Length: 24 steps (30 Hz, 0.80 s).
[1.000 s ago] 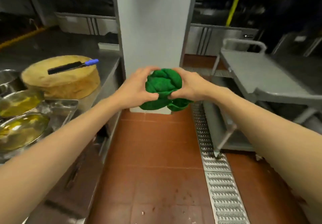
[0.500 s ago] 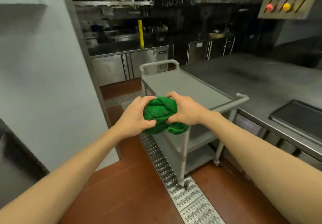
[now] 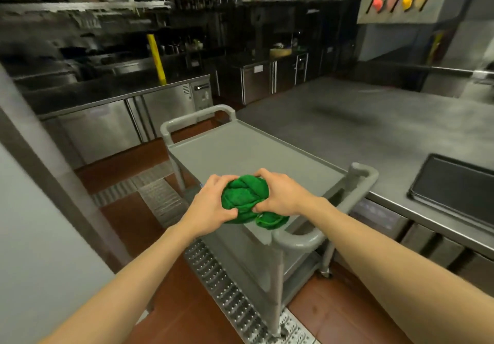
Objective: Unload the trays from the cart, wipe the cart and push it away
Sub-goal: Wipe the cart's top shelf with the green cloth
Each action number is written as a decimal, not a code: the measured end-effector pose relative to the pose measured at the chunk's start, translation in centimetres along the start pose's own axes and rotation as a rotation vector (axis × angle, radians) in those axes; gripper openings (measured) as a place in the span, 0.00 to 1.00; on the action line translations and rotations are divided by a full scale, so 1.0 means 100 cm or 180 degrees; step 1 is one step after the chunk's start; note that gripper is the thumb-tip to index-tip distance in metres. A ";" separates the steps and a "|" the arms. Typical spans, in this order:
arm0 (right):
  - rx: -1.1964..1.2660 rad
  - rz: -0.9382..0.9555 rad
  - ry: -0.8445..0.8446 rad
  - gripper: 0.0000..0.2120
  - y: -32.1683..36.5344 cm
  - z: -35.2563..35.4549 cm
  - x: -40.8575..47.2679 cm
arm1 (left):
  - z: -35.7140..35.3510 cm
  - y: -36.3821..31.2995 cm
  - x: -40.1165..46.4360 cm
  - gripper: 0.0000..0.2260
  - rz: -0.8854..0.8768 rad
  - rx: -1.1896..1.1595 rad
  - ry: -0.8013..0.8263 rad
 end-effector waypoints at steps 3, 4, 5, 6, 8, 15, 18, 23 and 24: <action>-0.0026 -0.0404 -0.0073 0.35 -0.027 -0.027 0.034 | -0.033 0.040 0.046 0.31 -0.0168 -0.0101 0.0268; -0.0034 -0.0567 -0.0099 0.35 -0.034 -0.034 0.043 | -0.045 0.052 0.058 0.31 -0.0203 -0.0143 0.0383; -0.0058 -0.0716 -0.0117 0.35 -0.041 -0.041 0.050 | -0.056 0.063 0.070 0.31 -0.0258 -0.0191 0.0490; -0.0066 -0.0898 -0.0108 0.36 -0.047 -0.049 0.056 | -0.067 0.074 0.080 0.31 -0.0302 -0.0237 0.0639; -0.0087 -0.1234 -0.0114 0.37 -0.059 -0.066 0.061 | -0.089 0.091 0.097 0.31 -0.0422 -0.0295 0.0981; -0.0284 -0.2125 -0.0218 0.35 -0.096 -0.126 0.056 | -0.164 0.132 0.119 0.31 -0.0709 -0.0403 0.1836; -0.1038 -0.2159 0.0258 0.35 -0.111 -0.164 0.050 | -0.201 0.155 0.115 0.33 -0.0999 -0.0158 0.2289; -0.1512 -0.2158 0.0682 0.41 -0.118 -0.204 0.059 | -0.235 0.175 0.113 0.39 -0.1729 0.0172 0.2702; -0.1523 -0.2222 0.0693 0.41 -0.120 -0.207 0.062 | -0.237 0.175 0.113 0.40 -0.1848 0.0180 0.2766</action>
Point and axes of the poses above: each hand's wrist, its own x-axis towards the middle knuckle, its own z-axis out of the back of the hand, y = z × x, the point moved 5 cm from there along x, towards the middle knuckle, and after that the axes turned 14 degrees about -y, right-handed, at the moved point
